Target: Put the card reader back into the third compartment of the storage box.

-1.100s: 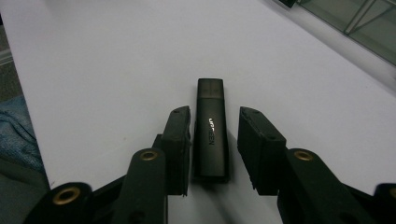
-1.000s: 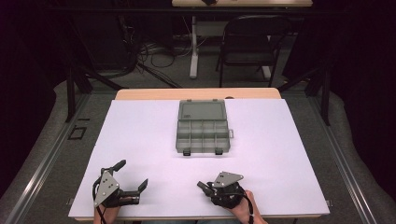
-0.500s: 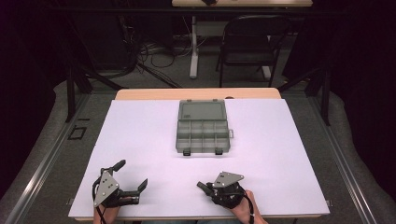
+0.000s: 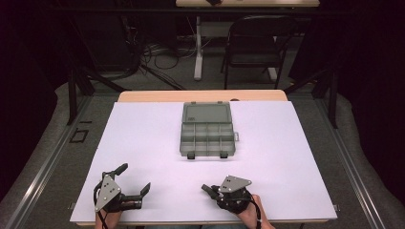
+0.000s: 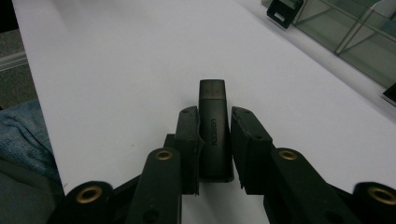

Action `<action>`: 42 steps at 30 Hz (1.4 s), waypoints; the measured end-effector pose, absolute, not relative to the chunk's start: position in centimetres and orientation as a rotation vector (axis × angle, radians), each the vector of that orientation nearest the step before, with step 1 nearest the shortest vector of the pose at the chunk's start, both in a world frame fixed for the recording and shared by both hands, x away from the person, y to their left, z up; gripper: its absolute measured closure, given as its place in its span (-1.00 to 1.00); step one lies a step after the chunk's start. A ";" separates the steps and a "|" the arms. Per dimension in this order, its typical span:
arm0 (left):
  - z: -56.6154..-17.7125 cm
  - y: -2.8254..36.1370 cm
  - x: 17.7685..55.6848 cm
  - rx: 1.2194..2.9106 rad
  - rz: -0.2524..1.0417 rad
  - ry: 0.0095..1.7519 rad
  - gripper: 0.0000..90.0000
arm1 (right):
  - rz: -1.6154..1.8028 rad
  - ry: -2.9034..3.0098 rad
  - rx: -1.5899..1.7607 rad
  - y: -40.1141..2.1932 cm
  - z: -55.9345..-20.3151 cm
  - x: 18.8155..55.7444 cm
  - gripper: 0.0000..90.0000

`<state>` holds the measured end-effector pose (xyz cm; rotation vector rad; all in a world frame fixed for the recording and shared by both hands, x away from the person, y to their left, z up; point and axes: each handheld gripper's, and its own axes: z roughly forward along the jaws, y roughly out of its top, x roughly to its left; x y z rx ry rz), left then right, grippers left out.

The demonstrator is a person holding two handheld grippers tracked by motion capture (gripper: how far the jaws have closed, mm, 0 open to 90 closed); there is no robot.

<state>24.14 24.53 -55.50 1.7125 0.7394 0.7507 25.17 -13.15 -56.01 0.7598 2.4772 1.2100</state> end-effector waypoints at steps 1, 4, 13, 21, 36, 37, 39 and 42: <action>-55.5 24.5 24.2 1.713 0.750 0.739 -1.00 | 1.211 2.475 0.755 -13.2 -56.0 25.2 0.63; -55.5 24.5 24.2 1.715 0.754 0.737 -1.00 | 1.214 2.468 0.752 -13.3 -55.8 25.1 0.63; -55.5 24.6 24.3 1.716 0.757 0.741 -1.00 | 1.239 2.431 0.734 -14.0 -54.9 25.0 0.63; -55.5 24.5 24.2 1.714 0.758 0.743 -1.00 | 1.247 2.412 0.729 -14.3 -54.4 24.9 0.63; -55.5 24.6 24.3 1.717 0.762 0.744 -1.00 | 1.256 2.377 0.721 -15.1 -53.7 24.9 0.63; -55.5 24.6 24.3 1.717 0.762 0.743 -1.00 | 1.257 2.371 0.719 -15.1 -53.6 25.0 0.63; -55.5 24.6 24.3 1.715 0.759 0.747 -1.00 | 1.256 2.368 0.719 -15.2 -53.5 25.0 0.63; -55.5 24.6 24.3 1.713 0.758 0.749 -1.00 | 1.257 2.365 0.722 -15.3 -53.4 25.0 0.63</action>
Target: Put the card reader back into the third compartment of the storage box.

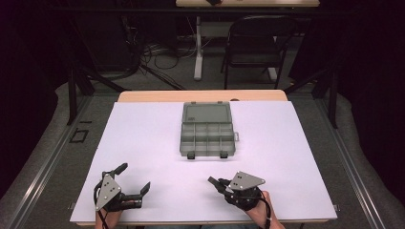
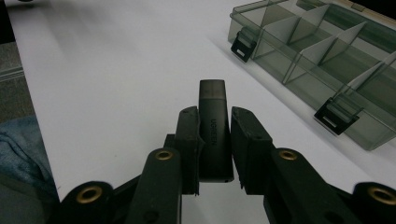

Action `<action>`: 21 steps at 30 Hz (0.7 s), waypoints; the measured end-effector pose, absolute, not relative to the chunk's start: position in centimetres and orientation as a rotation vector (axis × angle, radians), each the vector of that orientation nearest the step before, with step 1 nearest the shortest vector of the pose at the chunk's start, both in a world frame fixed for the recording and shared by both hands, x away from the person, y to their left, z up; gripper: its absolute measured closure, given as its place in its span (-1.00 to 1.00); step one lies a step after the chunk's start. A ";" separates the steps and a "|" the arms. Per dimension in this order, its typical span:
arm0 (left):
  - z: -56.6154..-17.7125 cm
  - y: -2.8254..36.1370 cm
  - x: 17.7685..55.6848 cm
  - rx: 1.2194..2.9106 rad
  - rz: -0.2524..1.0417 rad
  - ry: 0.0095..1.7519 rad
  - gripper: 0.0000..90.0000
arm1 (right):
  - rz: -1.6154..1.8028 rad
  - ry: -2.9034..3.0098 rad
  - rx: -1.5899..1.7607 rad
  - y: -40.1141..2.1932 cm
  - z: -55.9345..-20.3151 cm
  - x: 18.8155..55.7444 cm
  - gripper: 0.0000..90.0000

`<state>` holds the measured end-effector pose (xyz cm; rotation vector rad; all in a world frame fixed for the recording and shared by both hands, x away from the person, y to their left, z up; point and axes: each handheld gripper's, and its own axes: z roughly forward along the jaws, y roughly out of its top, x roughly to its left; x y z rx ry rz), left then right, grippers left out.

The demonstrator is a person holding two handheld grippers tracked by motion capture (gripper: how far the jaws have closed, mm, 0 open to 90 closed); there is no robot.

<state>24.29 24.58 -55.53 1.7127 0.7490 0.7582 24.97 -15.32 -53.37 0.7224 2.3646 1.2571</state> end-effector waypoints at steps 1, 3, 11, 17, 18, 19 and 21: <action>-55.5 24.6 24.3 1.713 0.760 0.748 -1.00 | 1.259 2.360 0.724 -15.4 -53.3 25.0 0.63; -55.5 24.6 24.3 1.712 0.761 0.748 -1.00 | 1.263 2.356 0.722 -15.4 -53.2 25.0 0.63; -55.6 24.4 24.4 1.715 0.758 0.746 -1.00 | 1.261 2.340 0.728 -15.8 -53.0 25.1 0.63; -55.6 24.5 24.4 1.717 0.761 0.746 -1.00 | 1.255 2.330 0.729 -16.2 -52.9 25.3 0.63; -55.6 24.5 24.4 1.714 0.761 0.747 -1.00 | 1.255 2.326 0.729 -16.2 -52.9 25.3 0.63; -55.6 24.5 24.4 1.714 0.761 0.747 -1.00 | 1.254 2.322 0.733 -16.3 -52.9 25.3 0.63; -55.6 24.5 24.4 1.714 0.760 0.747 -1.00 | 1.252 2.319 0.731 -16.4 -52.8 25.4 0.63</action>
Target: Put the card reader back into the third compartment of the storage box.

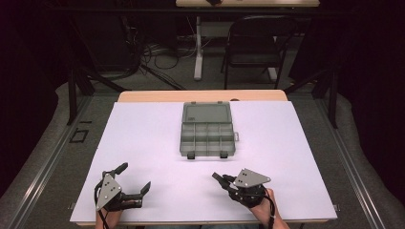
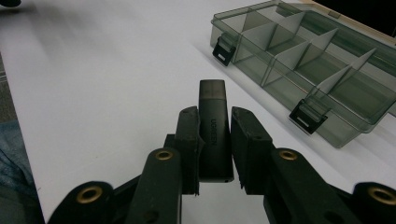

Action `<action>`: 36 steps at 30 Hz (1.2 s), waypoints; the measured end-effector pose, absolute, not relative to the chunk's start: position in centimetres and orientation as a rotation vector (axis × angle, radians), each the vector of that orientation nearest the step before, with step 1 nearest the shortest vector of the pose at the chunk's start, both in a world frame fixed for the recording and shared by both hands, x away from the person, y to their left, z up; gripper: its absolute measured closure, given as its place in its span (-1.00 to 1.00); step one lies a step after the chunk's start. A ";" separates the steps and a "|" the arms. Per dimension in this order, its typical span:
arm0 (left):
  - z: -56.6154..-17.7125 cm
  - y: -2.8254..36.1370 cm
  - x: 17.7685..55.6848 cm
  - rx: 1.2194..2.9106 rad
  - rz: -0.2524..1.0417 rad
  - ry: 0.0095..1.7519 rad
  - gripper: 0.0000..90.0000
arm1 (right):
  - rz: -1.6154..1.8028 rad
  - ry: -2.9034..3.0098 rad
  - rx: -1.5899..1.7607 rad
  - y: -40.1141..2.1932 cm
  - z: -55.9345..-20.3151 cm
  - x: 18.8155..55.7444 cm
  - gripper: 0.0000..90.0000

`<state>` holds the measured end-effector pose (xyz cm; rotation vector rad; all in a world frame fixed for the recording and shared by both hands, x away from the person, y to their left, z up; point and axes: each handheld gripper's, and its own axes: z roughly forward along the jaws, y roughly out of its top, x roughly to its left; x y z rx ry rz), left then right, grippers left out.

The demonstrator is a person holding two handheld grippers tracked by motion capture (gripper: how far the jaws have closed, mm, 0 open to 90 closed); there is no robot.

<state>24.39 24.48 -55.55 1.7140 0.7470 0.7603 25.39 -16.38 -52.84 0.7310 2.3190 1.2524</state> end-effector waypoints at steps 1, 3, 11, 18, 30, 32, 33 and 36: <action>-55.6 24.5 24.4 1.713 0.761 0.748 -1.00 | 1.254 2.318 0.734 -16.4 -52.8 25.4 0.63; -55.6 24.5 24.4 1.713 0.761 0.747 -1.00 | 1.254 2.317 0.734 -16.4 -52.8 25.5 0.63; -55.5 24.4 24.4 1.715 0.762 0.747 -1.00 | 1.251 2.304 0.744 -16.8 -52.7 25.9 0.63; -55.6 24.4 24.5 1.714 0.762 0.748 -1.00 | 1.249 2.301 0.761 -17.0 -52.9 26.2 0.63; -55.5 24.5 24.4 1.714 0.767 0.751 -1.00 | 1.243 2.280 0.769 -17.5 -52.7 27.0 0.63; -55.5 24.5 24.4 1.713 0.767 0.752 -1.00 | 1.242 2.279 0.771 -17.5 -52.6 27.1 0.63; -55.5 24.5 24.4 1.713 0.767 0.752 -1.00 | 1.242 2.276 0.769 -17.5 -52.6 27.3 0.63; -55.5 24.5 24.4 1.714 0.768 0.752 -1.00 | 1.243 2.274 0.769 -17.5 -52.5 27.5 0.63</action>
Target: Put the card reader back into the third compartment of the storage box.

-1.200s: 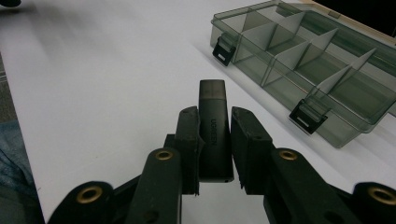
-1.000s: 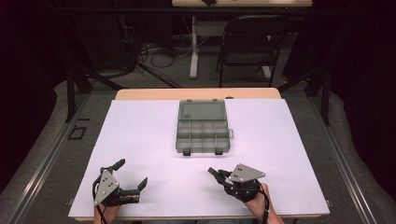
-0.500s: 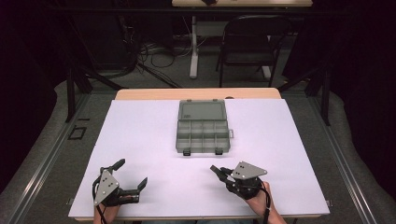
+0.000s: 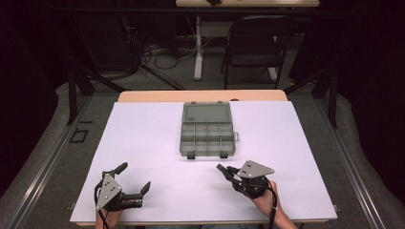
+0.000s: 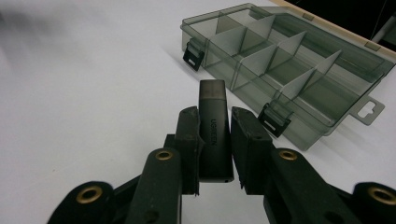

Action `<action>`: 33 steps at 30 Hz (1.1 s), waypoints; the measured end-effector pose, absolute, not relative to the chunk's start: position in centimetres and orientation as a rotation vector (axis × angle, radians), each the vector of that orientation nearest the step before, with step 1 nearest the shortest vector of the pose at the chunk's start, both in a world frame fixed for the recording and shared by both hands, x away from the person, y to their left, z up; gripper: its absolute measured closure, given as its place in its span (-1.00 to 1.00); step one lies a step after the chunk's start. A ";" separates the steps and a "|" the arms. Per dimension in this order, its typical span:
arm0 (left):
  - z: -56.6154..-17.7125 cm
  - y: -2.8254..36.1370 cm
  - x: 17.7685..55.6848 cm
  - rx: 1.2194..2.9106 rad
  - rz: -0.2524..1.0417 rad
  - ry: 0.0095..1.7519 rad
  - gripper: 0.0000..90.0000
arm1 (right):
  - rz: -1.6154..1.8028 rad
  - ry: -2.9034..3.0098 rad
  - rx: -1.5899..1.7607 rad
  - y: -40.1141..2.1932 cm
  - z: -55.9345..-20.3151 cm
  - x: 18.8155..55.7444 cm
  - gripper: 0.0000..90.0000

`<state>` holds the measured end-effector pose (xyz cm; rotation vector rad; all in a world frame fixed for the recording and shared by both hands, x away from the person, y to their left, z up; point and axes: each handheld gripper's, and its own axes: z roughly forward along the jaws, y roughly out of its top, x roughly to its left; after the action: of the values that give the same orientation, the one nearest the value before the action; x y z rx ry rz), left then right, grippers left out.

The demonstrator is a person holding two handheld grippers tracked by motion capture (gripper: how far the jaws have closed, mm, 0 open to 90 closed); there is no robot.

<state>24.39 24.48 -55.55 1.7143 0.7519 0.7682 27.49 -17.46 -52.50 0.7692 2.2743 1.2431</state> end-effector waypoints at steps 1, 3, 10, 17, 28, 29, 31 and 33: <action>-55.6 24.5 24.4 1.714 0.769 0.752 -1.00 | 1.243 2.274 0.768 -17.5 -52.4 27.6 0.63; -55.6 24.5 24.4 1.715 0.769 0.750 -1.00 | 1.246 2.267 0.766 -17.4 -52.3 27.8 0.63; -55.6 24.5 24.4 1.716 0.769 0.750 -1.00 | 1.248 2.260 0.770 -17.6 -52.1 28.2 0.63; -55.6 24.5 24.4 1.717 0.771 0.750 -1.00 | 1.254 2.248 0.769 -17.6 -51.8 28.7 0.63; -55.6 24.4 24.4 1.716 0.766 0.746 -1.00 | 1.256 2.236 0.776 -17.6 -51.7 29.4 0.63; -55.6 24.5 24.4 1.718 0.766 0.748 -1.00 | 1.256 2.236 0.775 -17.6 -51.7 29.5 0.63; -55.6 24.5 24.4 1.717 0.764 0.749 -1.00 | 1.254 2.236 0.778 -17.7 -51.7 29.6 0.63; -55.6 24.5 24.4 1.717 0.765 0.748 -1.00 | 1.256 2.230 0.780 -17.7 -51.5 29.7 0.63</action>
<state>24.43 24.54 -55.56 1.7170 0.7485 0.7646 29.73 -17.67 -51.54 0.7797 2.2300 1.2556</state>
